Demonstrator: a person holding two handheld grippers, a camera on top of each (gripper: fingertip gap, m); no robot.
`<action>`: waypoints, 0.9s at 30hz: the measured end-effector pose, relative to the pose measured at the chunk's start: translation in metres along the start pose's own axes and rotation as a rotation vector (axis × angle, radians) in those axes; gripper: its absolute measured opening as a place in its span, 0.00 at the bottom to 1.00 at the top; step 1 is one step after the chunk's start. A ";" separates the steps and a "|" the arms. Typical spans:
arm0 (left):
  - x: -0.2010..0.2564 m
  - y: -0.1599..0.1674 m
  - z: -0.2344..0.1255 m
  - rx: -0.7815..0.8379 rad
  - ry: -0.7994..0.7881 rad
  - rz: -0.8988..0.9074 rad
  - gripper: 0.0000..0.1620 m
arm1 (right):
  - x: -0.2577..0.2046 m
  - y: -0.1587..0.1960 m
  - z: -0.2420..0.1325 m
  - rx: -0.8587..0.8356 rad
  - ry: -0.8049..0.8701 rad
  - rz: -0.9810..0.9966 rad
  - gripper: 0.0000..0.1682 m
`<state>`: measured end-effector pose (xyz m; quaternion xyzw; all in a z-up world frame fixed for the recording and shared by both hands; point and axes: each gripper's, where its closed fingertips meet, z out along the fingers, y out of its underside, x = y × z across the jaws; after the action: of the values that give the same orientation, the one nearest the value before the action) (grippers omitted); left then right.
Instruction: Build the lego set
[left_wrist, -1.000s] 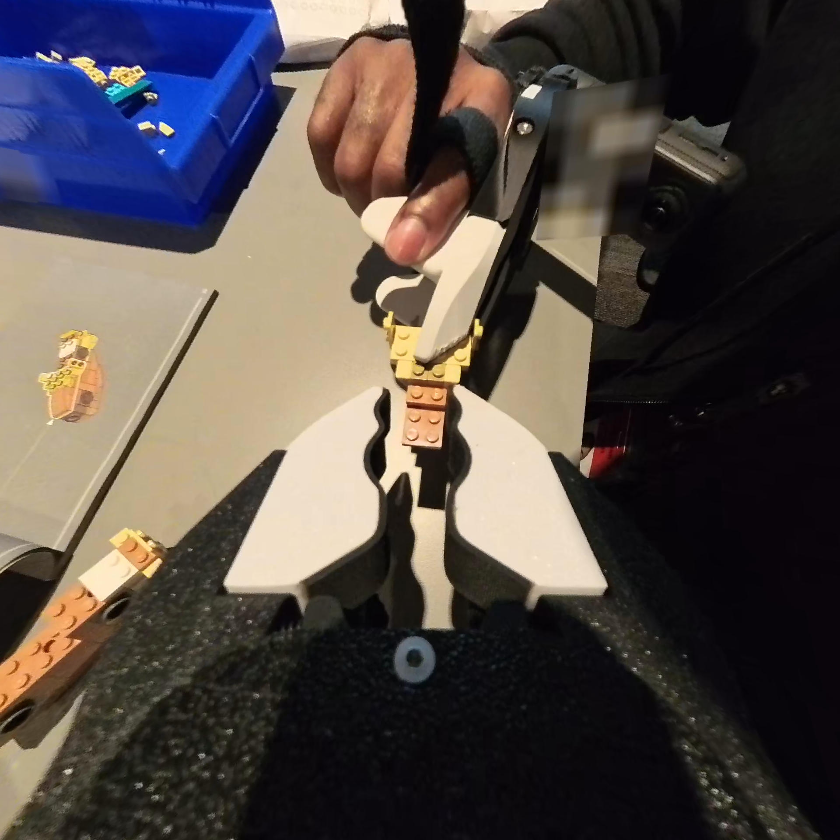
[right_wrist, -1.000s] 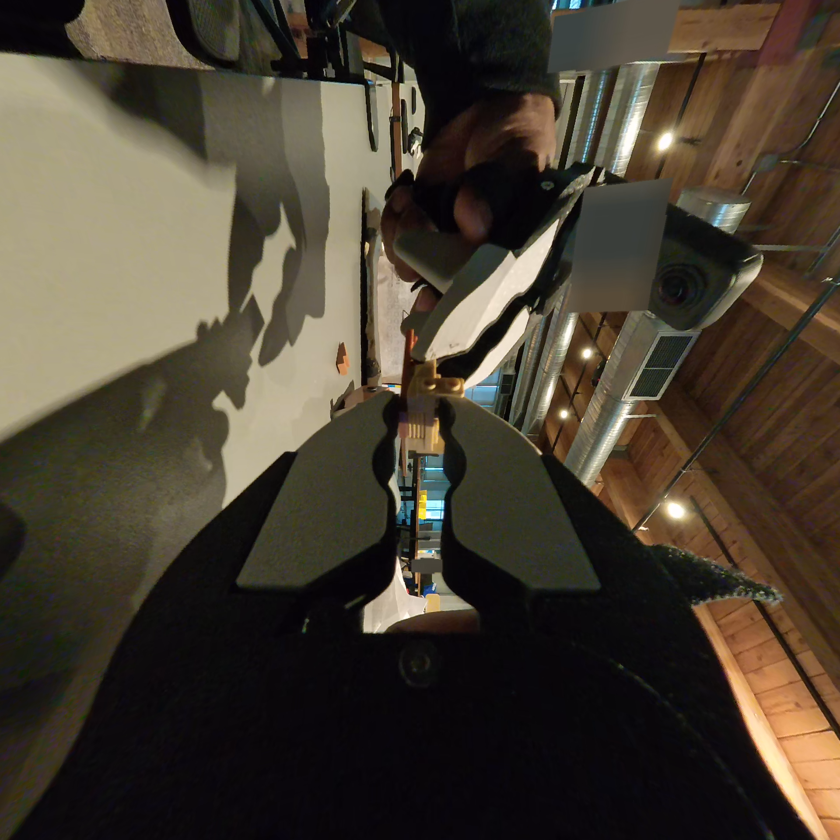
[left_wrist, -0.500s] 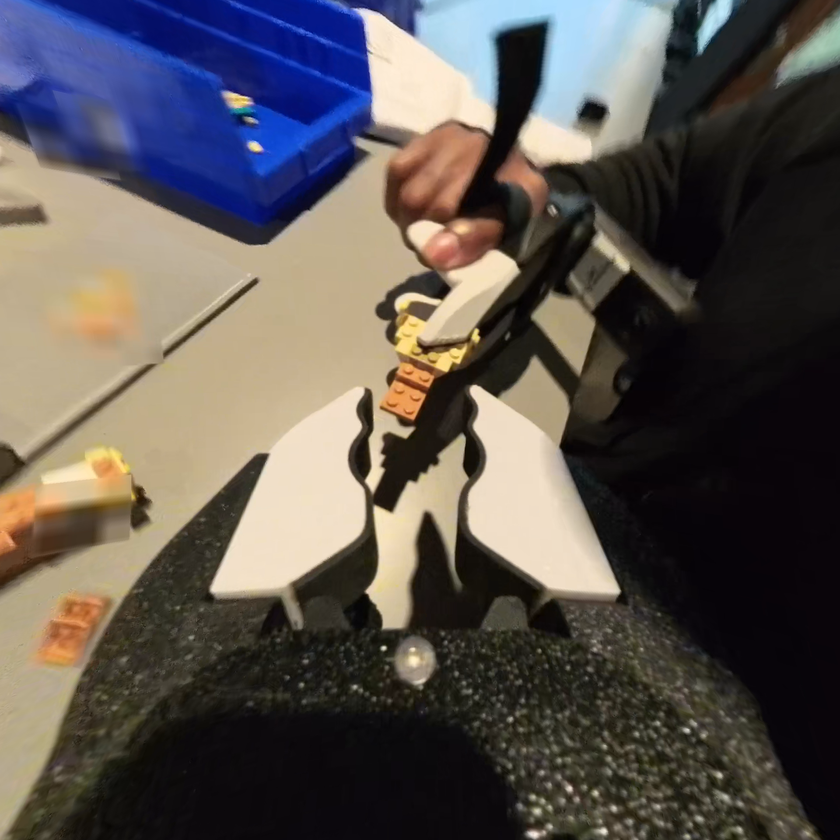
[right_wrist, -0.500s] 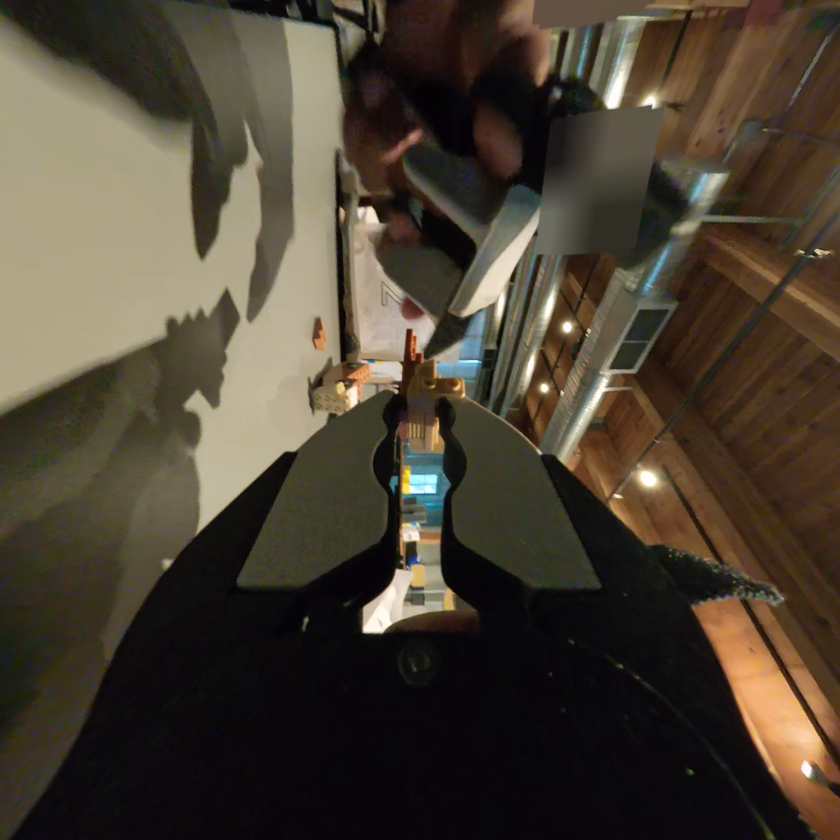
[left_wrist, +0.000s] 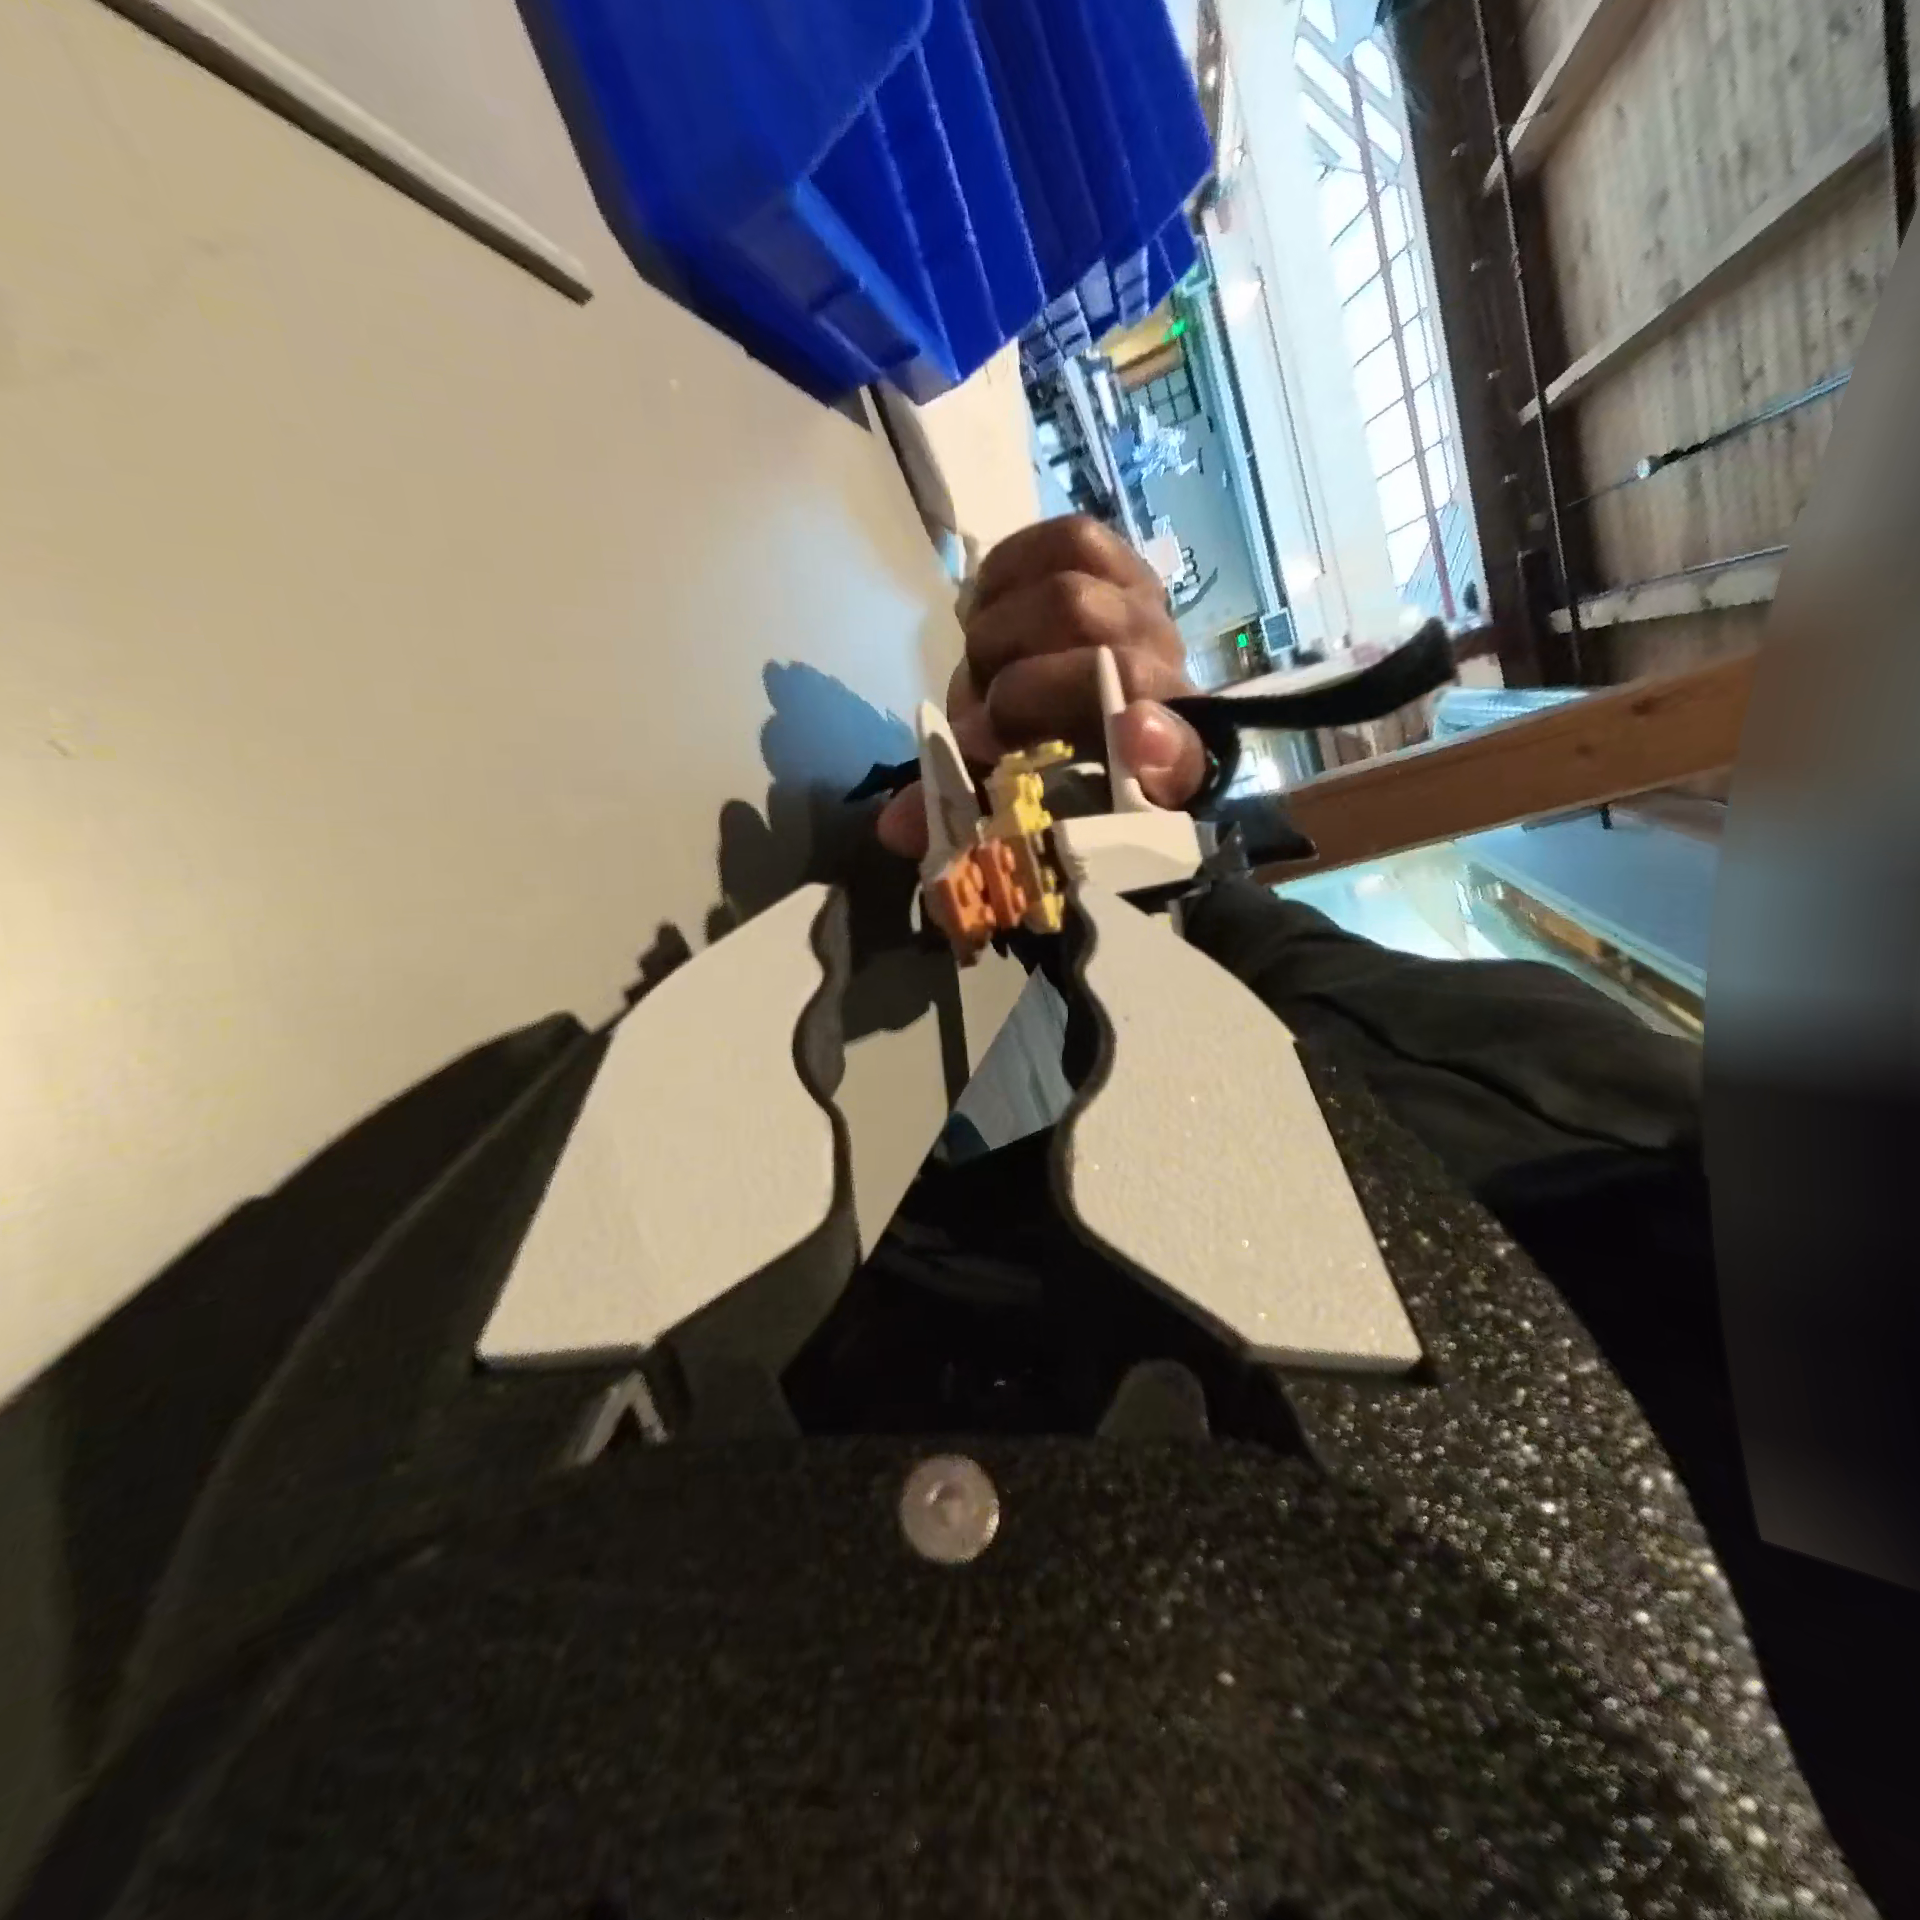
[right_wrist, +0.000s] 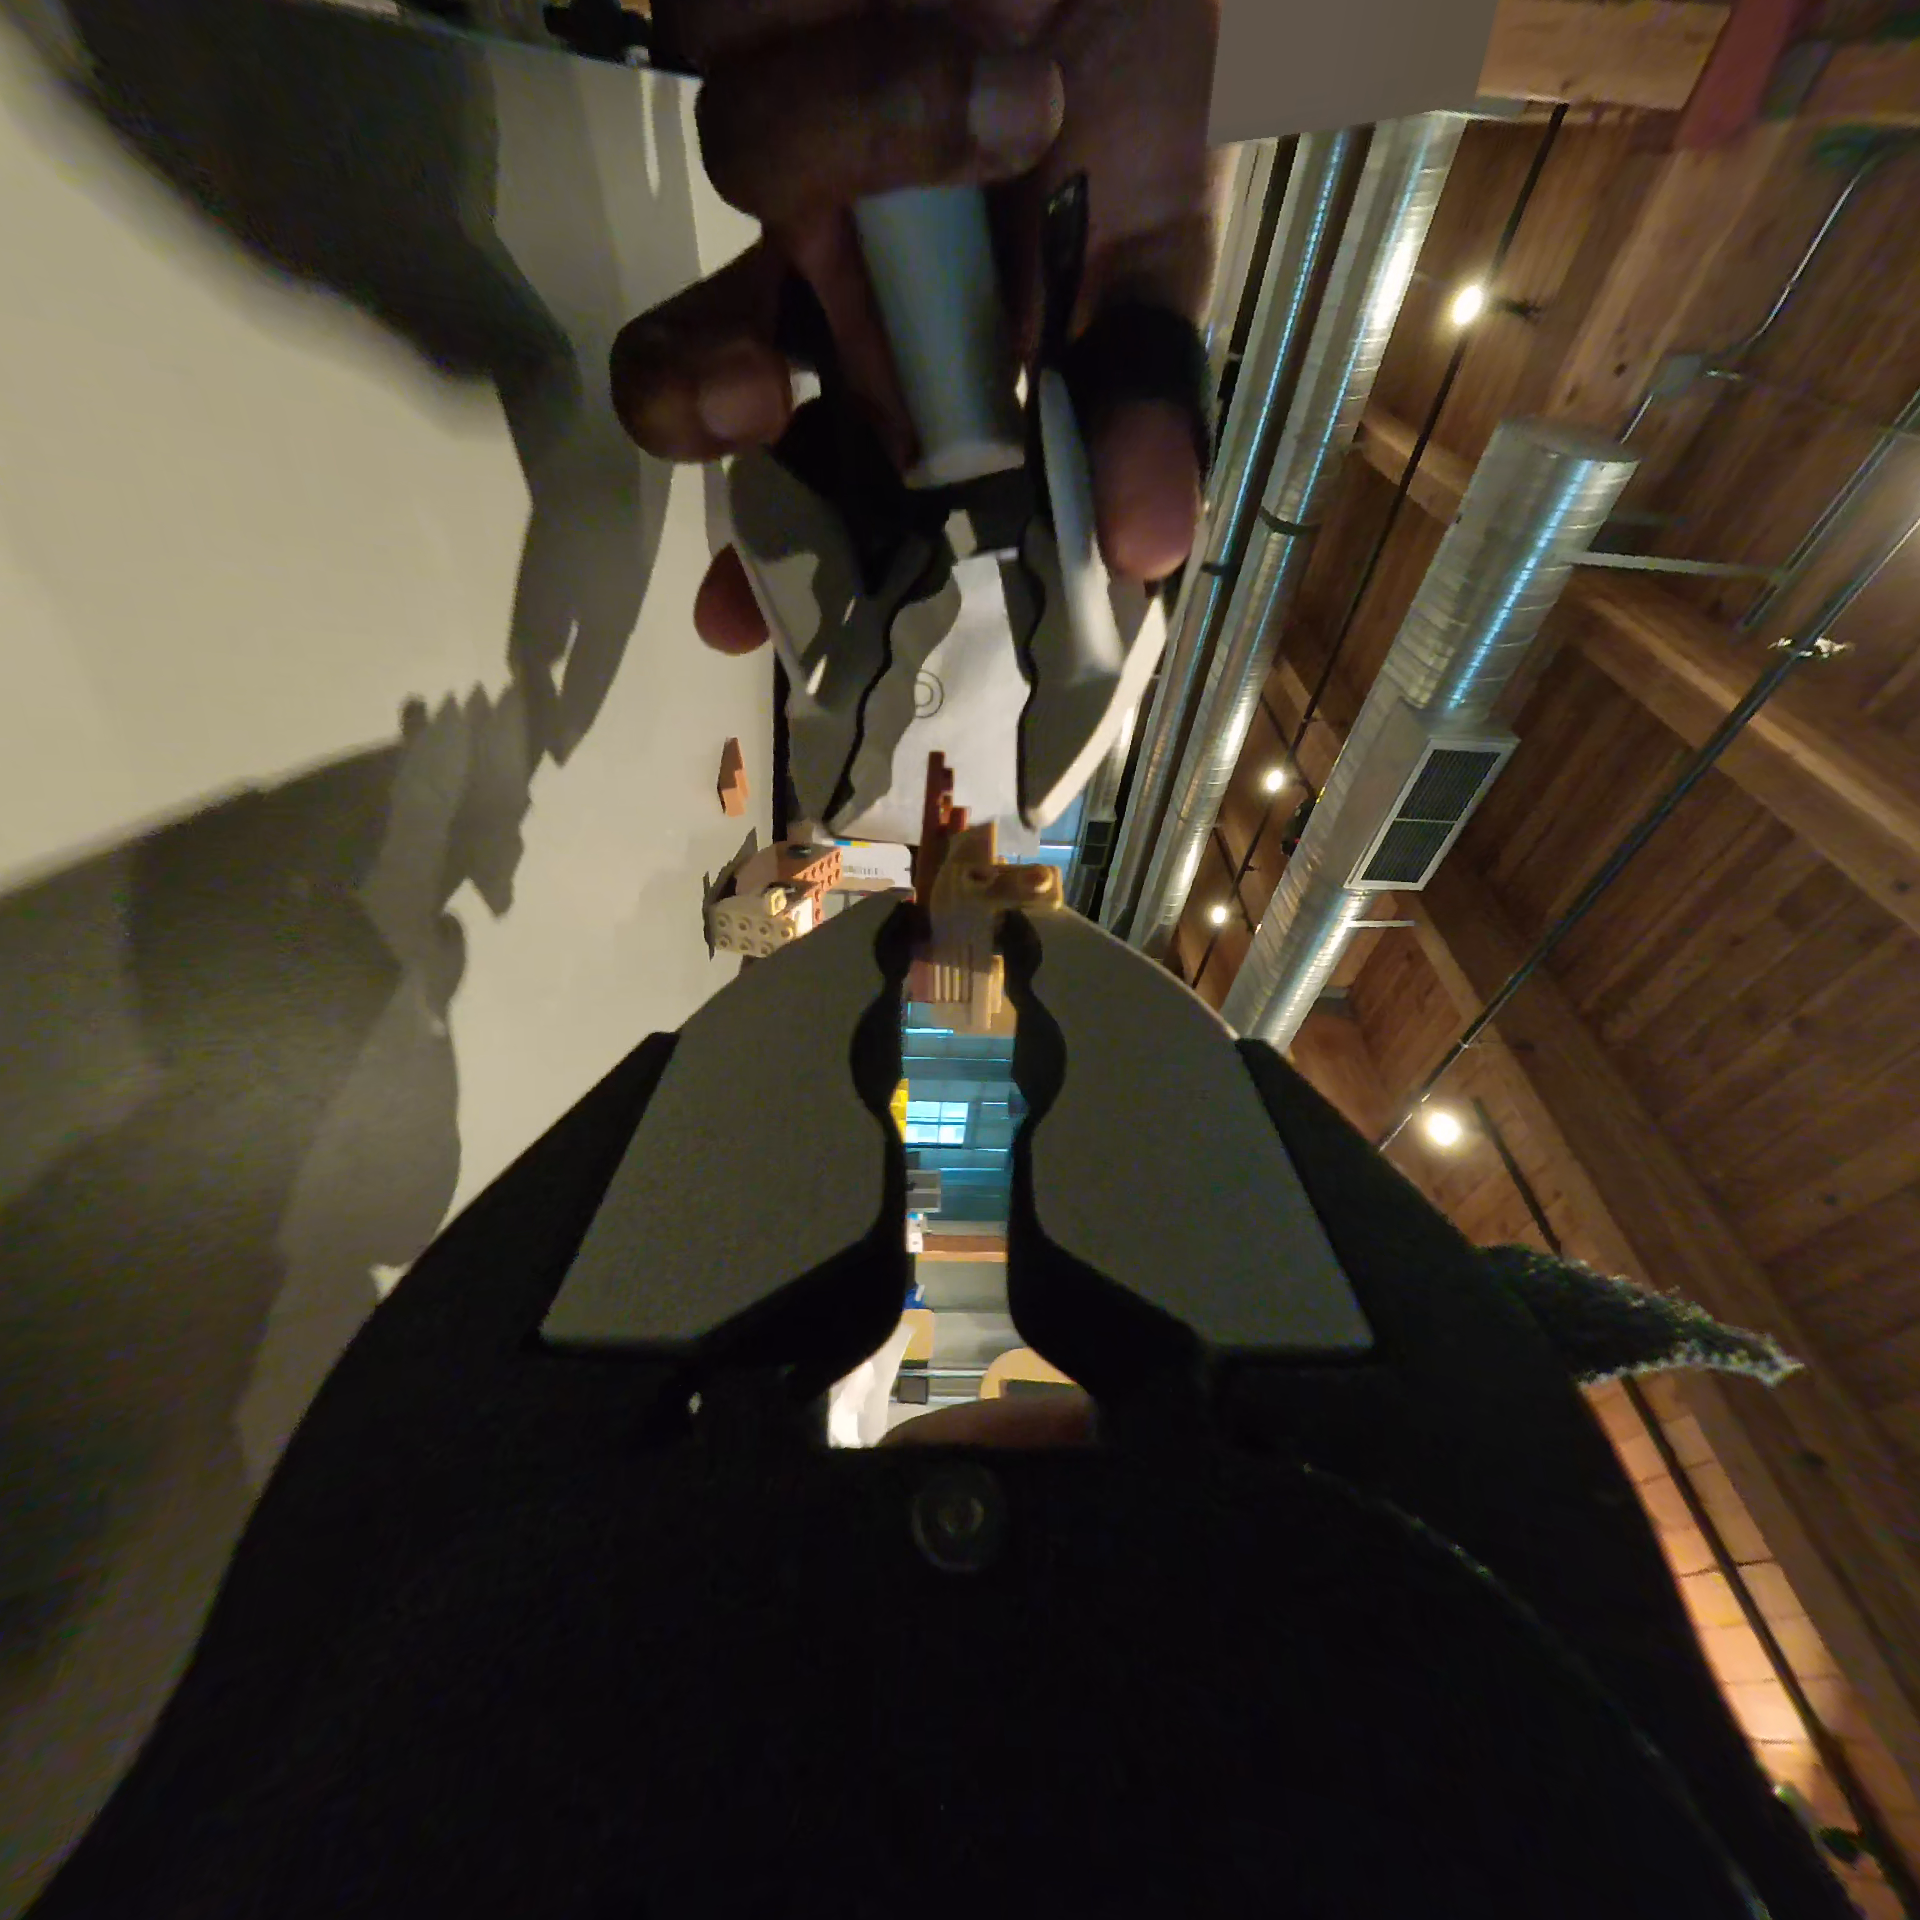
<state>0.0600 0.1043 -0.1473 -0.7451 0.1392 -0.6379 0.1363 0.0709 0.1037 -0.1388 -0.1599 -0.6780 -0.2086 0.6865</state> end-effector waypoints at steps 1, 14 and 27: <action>0.000 0.001 0.002 -0.014 0.004 -0.001 0.24 | 0.000 0.000 0.000 0.000 0.000 -0.003 0.09; 0.004 0.003 0.009 -0.062 0.040 -0.006 0.11 | -0.001 -0.002 -0.001 0.000 0.003 -0.022 0.09; 0.023 0.004 0.007 -0.026 0.063 0.165 0.06 | 0.014 -0.011 -0.004 -0.017 0.086 -0.157 0.11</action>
<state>0.0698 0.0924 -0.1287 -0.7124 0.2125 -0.6457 0.1743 0.0687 0.0916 -0.1260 -0.1031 -0.6565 -0.2742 0.6951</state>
